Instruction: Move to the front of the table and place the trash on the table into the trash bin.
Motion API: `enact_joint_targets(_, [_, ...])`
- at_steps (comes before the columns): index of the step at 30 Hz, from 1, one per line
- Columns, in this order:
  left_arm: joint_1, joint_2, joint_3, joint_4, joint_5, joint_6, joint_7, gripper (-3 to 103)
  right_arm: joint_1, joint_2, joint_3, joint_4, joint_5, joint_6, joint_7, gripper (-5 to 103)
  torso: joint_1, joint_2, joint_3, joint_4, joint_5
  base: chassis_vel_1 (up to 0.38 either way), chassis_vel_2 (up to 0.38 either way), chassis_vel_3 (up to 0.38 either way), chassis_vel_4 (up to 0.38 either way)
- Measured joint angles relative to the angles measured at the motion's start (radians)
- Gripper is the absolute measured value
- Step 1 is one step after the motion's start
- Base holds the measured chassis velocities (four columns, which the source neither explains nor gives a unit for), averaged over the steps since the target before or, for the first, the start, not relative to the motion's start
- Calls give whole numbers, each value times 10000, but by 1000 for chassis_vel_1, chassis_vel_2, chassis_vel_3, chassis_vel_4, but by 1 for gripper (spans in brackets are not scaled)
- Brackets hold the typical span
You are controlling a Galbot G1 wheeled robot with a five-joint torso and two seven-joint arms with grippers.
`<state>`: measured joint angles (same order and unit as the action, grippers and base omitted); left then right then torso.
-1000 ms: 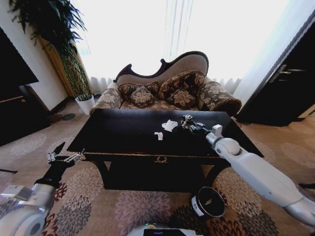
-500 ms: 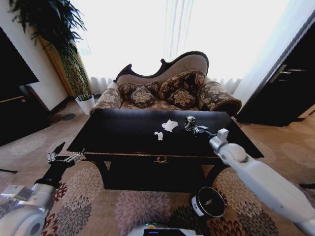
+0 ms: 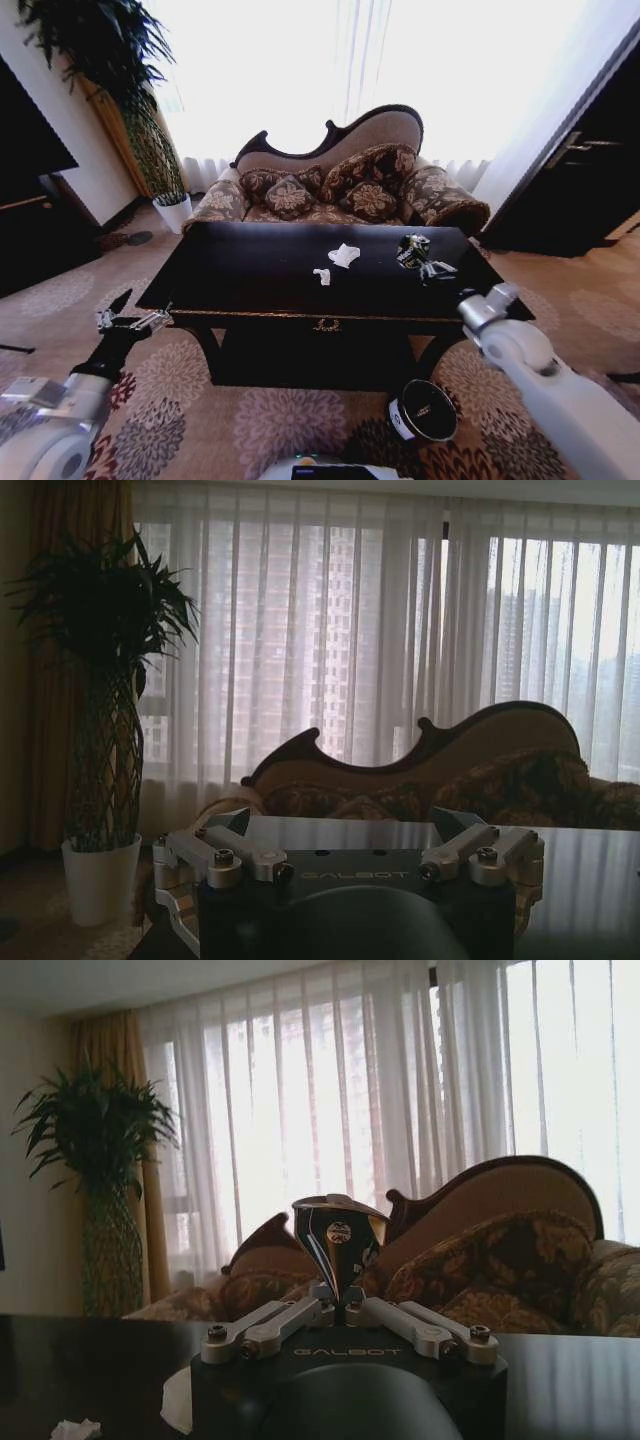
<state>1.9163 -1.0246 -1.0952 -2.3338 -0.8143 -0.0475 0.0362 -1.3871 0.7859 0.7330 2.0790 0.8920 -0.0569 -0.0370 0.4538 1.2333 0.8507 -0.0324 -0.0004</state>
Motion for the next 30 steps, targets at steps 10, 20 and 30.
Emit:
enact_joint_targets(10, [0,0,0,1,0,0,0,100,-2435,2187,1557,857,-1224,1557,-968,0,0,0,0,-1,1,0,0,0,0])
enact_joint_targets(20, [0,0,-1,1,0,-1,-1,100,-3789,4095,2047,387,-1631,2922,-1335,0,-1,0,0,-1,2,0,0,0,0])
enact_joint_targets(30, [1,0,-1,0,0,-1,-1,100,-3979,5260,1739,-1109,-2005,4525,-1924,0,0,-1,1,-1,1,0,0,0,0])
